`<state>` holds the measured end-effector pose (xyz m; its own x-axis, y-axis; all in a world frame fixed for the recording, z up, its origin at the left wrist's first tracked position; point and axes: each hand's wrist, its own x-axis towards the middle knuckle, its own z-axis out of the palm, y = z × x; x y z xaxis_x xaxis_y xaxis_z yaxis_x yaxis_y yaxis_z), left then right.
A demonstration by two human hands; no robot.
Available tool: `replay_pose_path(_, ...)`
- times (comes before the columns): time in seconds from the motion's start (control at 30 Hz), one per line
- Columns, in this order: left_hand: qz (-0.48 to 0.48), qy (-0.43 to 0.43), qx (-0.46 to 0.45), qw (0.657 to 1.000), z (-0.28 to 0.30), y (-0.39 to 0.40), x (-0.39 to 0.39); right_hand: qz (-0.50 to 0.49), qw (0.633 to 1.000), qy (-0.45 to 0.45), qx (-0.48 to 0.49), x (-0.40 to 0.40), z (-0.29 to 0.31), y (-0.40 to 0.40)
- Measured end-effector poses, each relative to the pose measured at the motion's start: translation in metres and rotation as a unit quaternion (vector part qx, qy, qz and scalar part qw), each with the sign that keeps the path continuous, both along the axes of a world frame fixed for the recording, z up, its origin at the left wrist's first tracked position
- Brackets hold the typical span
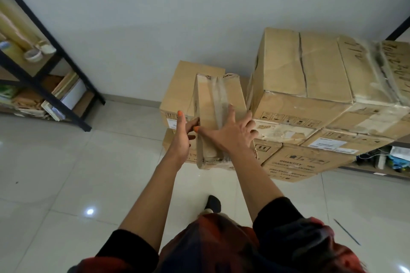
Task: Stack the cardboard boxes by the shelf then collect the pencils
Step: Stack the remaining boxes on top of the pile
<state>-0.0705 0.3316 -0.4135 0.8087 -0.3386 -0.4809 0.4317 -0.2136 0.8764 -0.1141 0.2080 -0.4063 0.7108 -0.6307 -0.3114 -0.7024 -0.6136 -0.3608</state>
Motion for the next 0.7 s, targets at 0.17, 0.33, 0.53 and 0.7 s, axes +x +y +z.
replay_pose_path(0.17,-0.024,0.005,0.002,1.000,-0.003,-0.013,0.038,-0.015,1.000,0.009,0.015,0.036,-0.007,-0.009)
replay_pose_path(0.33,-0.051,0.020,-0.021,0.998,-0.006,-0.031,0.067,-0.020,0.999,-0.026,-0.023,0.061,-0.018,-0.019)
replay_pose_path(0.53,-0.127,0.024,0.006,0.992,-0.035,-0.030,0.092,-0.066,0.996,-0.040,-0.032,0.065,-0.035,-0.023)
replay_pose_path(0.7,-0.182,-0.167,0.158,0.956,-0.071,-0.021,0.122,-0.118,0.992,-0.016,-0.047,0.070,-0.041,-0.020)
